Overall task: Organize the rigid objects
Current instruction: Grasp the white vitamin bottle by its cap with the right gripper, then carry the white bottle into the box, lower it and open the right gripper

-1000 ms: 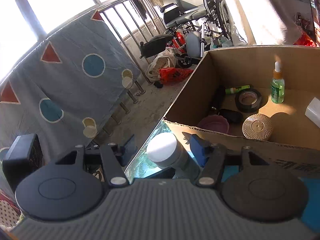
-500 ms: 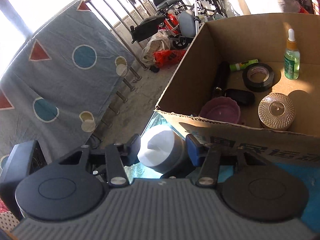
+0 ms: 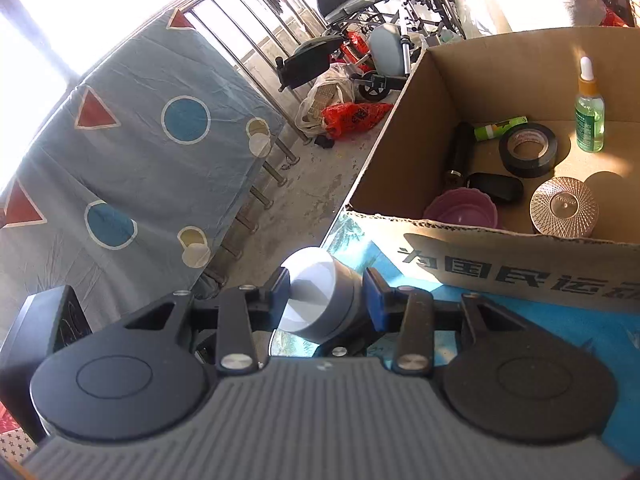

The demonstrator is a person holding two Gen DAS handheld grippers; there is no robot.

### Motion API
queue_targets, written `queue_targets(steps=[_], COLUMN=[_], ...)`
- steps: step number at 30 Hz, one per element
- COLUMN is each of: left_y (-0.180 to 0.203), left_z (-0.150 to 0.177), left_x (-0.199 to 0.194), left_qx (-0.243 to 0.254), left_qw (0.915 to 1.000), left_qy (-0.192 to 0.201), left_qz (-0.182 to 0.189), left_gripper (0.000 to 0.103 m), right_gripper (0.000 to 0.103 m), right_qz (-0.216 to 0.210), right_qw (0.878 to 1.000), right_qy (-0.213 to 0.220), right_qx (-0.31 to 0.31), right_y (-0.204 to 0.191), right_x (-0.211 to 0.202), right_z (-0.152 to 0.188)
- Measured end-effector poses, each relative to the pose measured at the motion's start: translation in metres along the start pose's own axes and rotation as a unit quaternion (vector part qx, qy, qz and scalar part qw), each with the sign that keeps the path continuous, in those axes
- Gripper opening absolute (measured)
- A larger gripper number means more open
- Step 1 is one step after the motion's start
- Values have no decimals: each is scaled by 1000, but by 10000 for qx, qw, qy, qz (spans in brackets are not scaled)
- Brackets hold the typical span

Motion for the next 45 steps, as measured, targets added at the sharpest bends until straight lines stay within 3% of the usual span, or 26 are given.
queue_targets(steps=[13, 22, 27, 35, 45], left_y=[11, 73, 116, 166, 179], left_z=[-64, -140, -154, -129, -101], left_x=[-54, -53, -21, 54, 126], left_qx=[171, 558, 625, 677, 674], left_qw=[9966, 9902, 9894, 9879, 9849], left_qy=[786, 1240, 1013, 189, -558], left_qz=[-180, 331, 827, 1381, 1493], left_gripper=[54, 54, 54, 54, 54], right_gripper=[40, 41, 41, 41, 41], right_qz=[-218, 60, 462, 812, 1093], right_qw=[9945, 9862, 9858, 9897, 9906], right_qy=[740, 1381, 1477, 1176, 624], right_qx=[-708, -917, -653, 117, 534], right_y=[-57, -39, 13, 114, 185], right_x=[-65, -136, -163, -160, -110], right_z=[-42, -105, -127, -119, -98])
Point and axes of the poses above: each gripper's, at about its wrist camera, not at the fingertips, and x roughly the way its jaws point, y to its right, z to its underside, the point moved 9 cm from there along x, roughly the way its jaws point, and after that the axes turned 2 degrees about -z, right-handed, at the moved point
